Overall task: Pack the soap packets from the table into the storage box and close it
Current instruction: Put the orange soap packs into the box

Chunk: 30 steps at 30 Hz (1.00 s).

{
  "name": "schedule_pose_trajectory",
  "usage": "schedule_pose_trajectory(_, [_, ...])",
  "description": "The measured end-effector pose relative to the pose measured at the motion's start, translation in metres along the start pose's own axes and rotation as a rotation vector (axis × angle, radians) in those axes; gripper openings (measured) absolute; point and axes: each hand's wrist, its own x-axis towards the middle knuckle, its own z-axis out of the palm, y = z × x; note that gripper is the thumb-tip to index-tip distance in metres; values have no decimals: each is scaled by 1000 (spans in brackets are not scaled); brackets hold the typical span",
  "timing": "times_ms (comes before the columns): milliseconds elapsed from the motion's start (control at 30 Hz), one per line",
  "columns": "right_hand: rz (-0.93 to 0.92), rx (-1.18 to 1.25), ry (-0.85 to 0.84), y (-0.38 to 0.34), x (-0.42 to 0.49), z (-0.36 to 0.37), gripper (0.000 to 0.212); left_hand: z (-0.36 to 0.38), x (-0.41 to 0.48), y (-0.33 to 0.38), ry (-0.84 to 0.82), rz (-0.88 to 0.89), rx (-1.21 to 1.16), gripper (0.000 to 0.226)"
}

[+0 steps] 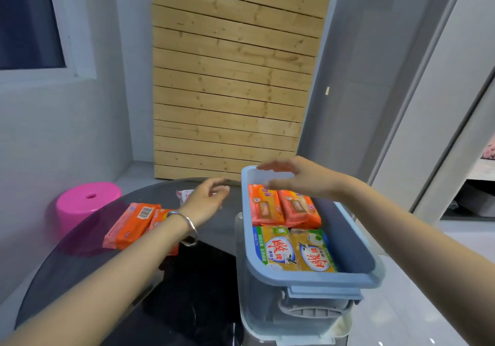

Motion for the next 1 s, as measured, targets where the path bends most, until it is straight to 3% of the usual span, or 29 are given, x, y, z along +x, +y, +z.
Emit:
schedule_pose_trajectory(167, [59, 347, 8, -67, 30, 54, 39, -67, -12, -44, 81, -45, 123, 39])
schedule_pose_trajectory(267, [173, 317, -84, -95, 56, 86, 30, -101, -20, -75, 135, -122, 162, 40])
schedule_pose_trajectory(433, [448, 339, -240, -117, 83, 145, 58, -129, -33, -115, 123, -214, 241, 42])
schedule_pose_trajectory(533, [579, 449, -179, -113, 85, 177, 57, -134, -28, -139, 74, -283, 298, 62])
schedule_pose_trajectory(667, [667, 526, -54, -108, 87, 210, 57, -126, -18, -155, 40, -177, 427, 69])
schedule_pose_trajectory(833, [724, 727, 71, -102, 93, 234, 50, -123, -11, -153, 107, -171, 604, 77])
schedule_pose_trajectory(967, [712, 703, 169, -66, 113, 265, 79, -127, -13, -147, 163, -154, 562, 79])
schedule_pose_trajectory(1000, [703, 715, 182, -52, 121, 274, 74, -131, -12, -146, 161, -191, 512, 82])
